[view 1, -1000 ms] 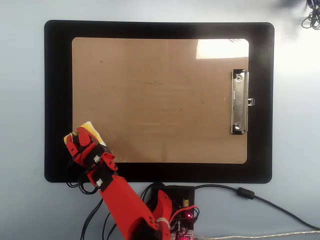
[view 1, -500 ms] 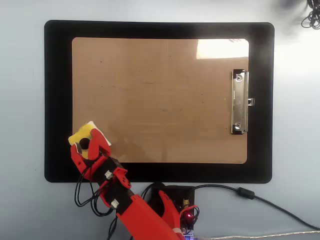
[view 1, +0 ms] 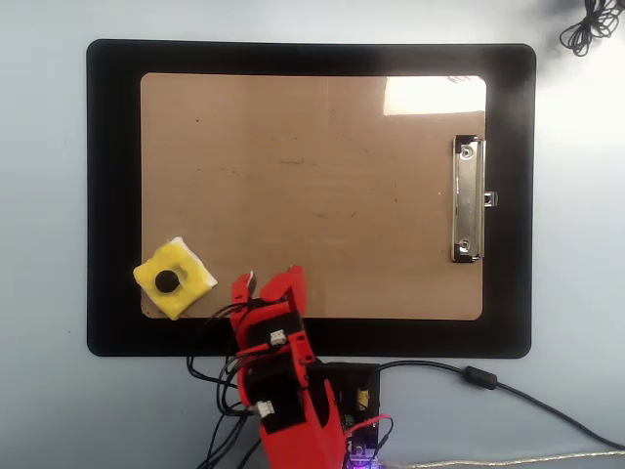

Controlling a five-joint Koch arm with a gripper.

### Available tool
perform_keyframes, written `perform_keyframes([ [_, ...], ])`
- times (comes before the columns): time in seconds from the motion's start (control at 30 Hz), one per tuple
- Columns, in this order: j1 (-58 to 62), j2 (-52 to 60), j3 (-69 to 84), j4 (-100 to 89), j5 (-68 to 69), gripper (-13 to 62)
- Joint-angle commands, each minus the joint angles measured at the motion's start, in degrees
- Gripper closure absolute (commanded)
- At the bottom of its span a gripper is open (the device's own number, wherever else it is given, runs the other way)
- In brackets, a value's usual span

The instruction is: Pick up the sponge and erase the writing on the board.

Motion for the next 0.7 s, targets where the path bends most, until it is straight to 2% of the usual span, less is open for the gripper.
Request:
perform_keyframes([
  [0.0,3.8,1.0,5.4,2.4,3.1,15.2],
  [0.13,7.0,4.3,20.5,2.2,12.7,15.0],
  [0.3,8.5,14.8,31.3,3.3,12.7,15.2],
  [0.5,11.8,14.9,38.7,4.2,6.2,15.2],
  [0.67,11.9,14.9,38.9,10.3,-1.4,14.9],
])
